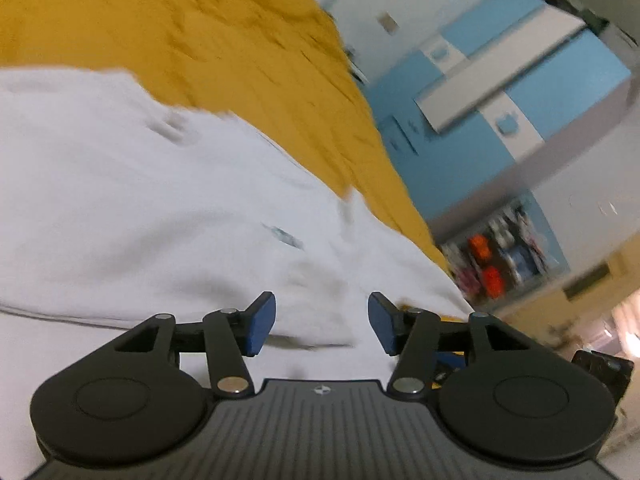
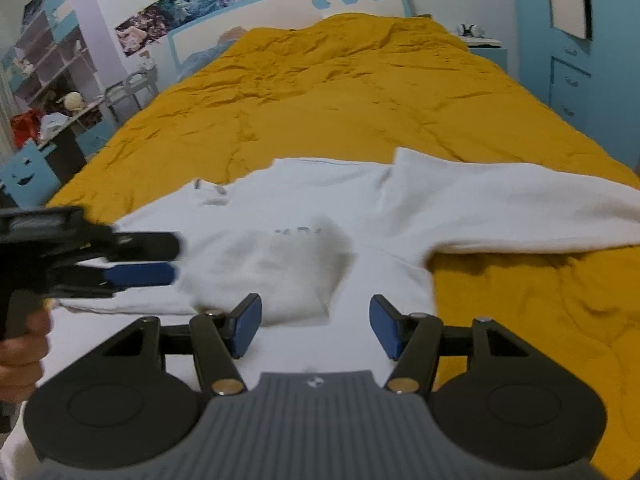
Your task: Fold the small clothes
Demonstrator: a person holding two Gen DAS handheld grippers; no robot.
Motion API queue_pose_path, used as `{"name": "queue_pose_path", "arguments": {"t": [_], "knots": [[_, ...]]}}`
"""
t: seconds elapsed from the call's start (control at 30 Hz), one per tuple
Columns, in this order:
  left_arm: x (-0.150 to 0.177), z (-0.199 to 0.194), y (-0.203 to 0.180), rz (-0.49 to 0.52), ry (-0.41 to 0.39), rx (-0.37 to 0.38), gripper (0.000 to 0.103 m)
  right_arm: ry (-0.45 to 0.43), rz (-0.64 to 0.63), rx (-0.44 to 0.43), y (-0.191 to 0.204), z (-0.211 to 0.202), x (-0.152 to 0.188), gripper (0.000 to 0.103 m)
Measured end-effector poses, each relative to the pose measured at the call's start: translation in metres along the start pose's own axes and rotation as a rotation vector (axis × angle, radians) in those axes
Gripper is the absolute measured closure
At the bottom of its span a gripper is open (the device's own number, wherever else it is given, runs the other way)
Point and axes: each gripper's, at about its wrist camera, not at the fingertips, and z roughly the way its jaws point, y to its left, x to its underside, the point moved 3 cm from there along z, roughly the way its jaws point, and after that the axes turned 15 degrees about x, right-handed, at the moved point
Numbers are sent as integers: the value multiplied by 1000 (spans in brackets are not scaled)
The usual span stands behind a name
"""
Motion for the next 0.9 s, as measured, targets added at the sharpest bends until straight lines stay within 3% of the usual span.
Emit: {"name": "queue_pose_path", "arguments": {"t": [0.13,0.2,0.27,0.37,0.6,0.77,0.87,0.9], "knots": [[-15,-66,36,17,-126,-168,40,29,23,-13,5,25,-8,46],[-19,-98,55,18,-175,-244,40,70,67,-18,2,44,-13,57],[-20,-120,69,43,-193,-329,40,113,108,-11,-1,65,-19,60],[-17,-136,80,118,-156,-457,40,143,148,-12,-1,84,-23,60],[6,-138,116,314,50,-644,33,199,170,15,5,109,-20,60],[5,-122,129,401,56,-690,33,189,173,26,9,121,-28,60],[-3,-104,133,458,71,-729,41,190,164,33,13,130,-31,76],[-5,-99,132,477,76,-744,52,193,161,38,14,132,-33,87]]}}
